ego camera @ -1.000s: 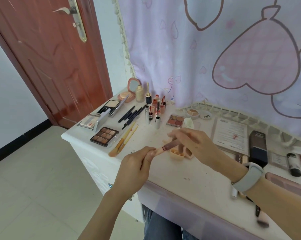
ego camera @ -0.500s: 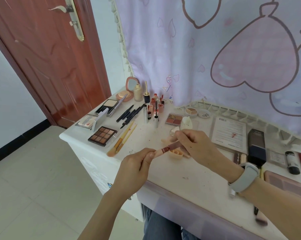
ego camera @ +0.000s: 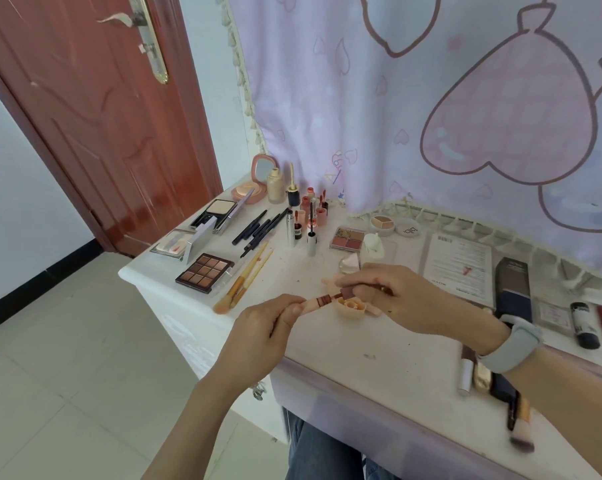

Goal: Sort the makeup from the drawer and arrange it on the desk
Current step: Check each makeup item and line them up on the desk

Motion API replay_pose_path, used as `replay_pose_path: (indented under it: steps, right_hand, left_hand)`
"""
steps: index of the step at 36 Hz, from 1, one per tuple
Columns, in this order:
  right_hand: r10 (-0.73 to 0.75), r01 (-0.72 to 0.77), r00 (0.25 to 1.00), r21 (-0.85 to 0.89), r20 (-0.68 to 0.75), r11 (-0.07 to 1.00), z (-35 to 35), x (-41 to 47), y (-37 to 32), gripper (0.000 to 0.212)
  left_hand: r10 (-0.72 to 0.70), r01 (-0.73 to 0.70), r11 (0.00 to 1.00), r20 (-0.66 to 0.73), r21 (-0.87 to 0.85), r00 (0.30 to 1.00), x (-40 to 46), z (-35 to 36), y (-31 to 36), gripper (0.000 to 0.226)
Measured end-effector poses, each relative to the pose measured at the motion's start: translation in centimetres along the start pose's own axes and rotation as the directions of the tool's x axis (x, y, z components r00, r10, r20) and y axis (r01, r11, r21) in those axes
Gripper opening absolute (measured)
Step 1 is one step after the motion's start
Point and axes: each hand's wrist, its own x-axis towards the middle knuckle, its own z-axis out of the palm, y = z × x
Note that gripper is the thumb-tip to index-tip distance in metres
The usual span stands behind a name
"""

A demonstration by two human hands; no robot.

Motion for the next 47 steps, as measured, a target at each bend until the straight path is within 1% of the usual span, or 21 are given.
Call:
replay_pose_path:
  steps: [2,4,6,8,10,11,13,15,16,17,18,19,21,23,25,27,31,36,41,44,47]
  right_hand:
    - [-0.013,0.026,0.998,-0.184,0.068,0.983,-0.5,0.1,0.5,0.031]
    - [-0.018,0.045,0.996,-0.308,0.092,0.95,-1.1,0.1,0.8,0.031]
    - [-0.019,0.039,0.998,-0.374,0.058,0.926,-1.9,0.1,1.2,0.027]
    - [-0.013,-0.009,0.998,-0.377,-0.056,0.926,-3.1,0.0,1.9,0.024]
    - [0.008,-0.072,0.976,-0.288,-0.217,0.955,-4.0,0.1,2.6,0.022]
    - [0.032,-0.092,0.958,-0.198,-0.284,0.976,-4.3,0.0,2.7,0.022]
    - [0.09,-0.073,0.931,0.063,-0.353,0.995,-4.0,0.1,2.4,0.018]
    - [0.147,-0.019,0.913,0.319,-0.38,0.948,-3.1,0.4,1.5,0.014]
    - [0.167,0.012,0.901,0.408,-0.4,0.913,-2.6,0.7,1.0,0.013]
    - [0.178,0.046,0.886,0.463,-0.429,0.885,-1.9,1.0,0.5,0.015]
    - [0.177,0.074,0.868,0.473,-0.464,0.878,-1.2,1.3,0.0,0.018]
    - [0.167,0.088,0.849,0.446,-0.502,0.891,-0.5,1.6,-0.4,0.021]
    - [0.159,0.077,0.81,0.372,-0.564,0.925,0.9,2.4,-1.0,0.023]
    - [0.189,0.034,0.789,0.349,-0.584,0.936,2.2,3.5,-1.3,0.019]
    - [0.232,-0.035,0.797,0.342,-0.557,0.939,3.1,4.6,-1.4,0.009]
    - [0.256,-0.115,0.805,0.284,-0.535,0.952,3.6,6.0,-1.2,0.004]
    - [0.274,-0.238,0.835,0.135,-0.478,0.962,4.3,8.2,-0.5,0.011]
    - [0.251,-0.3,0.867,-0.05,-0.431,0.952,5.0,9.5,-0.1,0.017]
    - [0.25,-0.342,0.888,-0.189,-0.387,0.921,5.3,10.1,0.0,0.019]
    - [0.258,-0.362,0.889,-0.237,-0.377,0.901,5.1,10.5,0.2,0.017]
    - [0.292,-0.39,0.887,-0.241,-0.358,0.889,5.1,10.7,0.5,0.013]
  left_hand:
    - [-0.011,0.011,1.0,0.034,0.004,0.999,0.0,-0.5,-0.5,0.033]
    - [-0.02,0.018,0.999,0.059,0.039,0.998,-0.1,-0.9,-1.2,0.036]
    - [-0.038,0.034,0.997,0.047,0.065,0.998,-0.4,-1.4,-2.0,0.037]
    - [-0.097,0.097,0.995,-0.023,-0.013,0.995,-0.8,-1.8,-2.6,0.032]
    - [-0.158,0.143,0.98,-0.106,-0.137,0.982,-1.0,-2.0,-2.7,0.024]
    - [-0.174,0.147,0.969,-0.124,-0.197,0.977,-1.0,-1.9,-2.5,0.021]
    - [-0.189,0.146,0.942,-0.118,-0.302,0.975,-0.9,-1.2,-2.0,0.018]
    - [-0.207,0.156,0.922,-0.109,-0.355,0.972,-0.5,0.0,-1.7,0.019]
    - [-0.221,0.164,0.914,-0.118,-0.37,0.968,-0.1,0.6,-1.6,0.019]
    - [-0.239,0.168,0.906,-0.143,-0.387,0.96,0.4,1.2,-1.5,0.015]
    - [-0.262,0.172,0.9,-0.182,-0.4,0.948,1.1,1.8,-1.4,0.01]
    - [-0.286,0.176,0.899,-0.234,-0.401,0.929,1.8,2.3,-1.4,0.005]
    - [-0.309,0.182,0.914,-0.333,-0.363,0.891,3.2,3.1,-1.5,0.007]
    - [-0.302,0.191,0.938,-0.406,-0.291,0.863,4.5,3.7,-1.9,0.01]
    - [-0.302,0.212,0.948,-0.45,-0.239,0.84,5.8,4.1,-2.5,0.015]
    - [-0.318,0.245,0.946,-0.469,-0.212,0.824,6.9,4.4,-3.0,0.017]
    - [-0.356,0.307,0.934,-0.501,-0.182,0.789,8.2,4.8,-4.0,0.016]
    - [-0.373,0.322,0.928,-0.463,-0.188,0.804,8.9,5.4,-4.7,0.019]
    - [-0.322,0.31,0.945,-0.47,-0.105,0.822,9.3,5.4,-5.2,0.018]
    - [-0.321,0.312,0.945,-0.444,-0.094,0.837,9.4,5.3,-5.4,0.016]
    - [-0.323,0.316,0.945,-0.429,-0.089,0.844,9.4,5.3,-5.6,0.019]
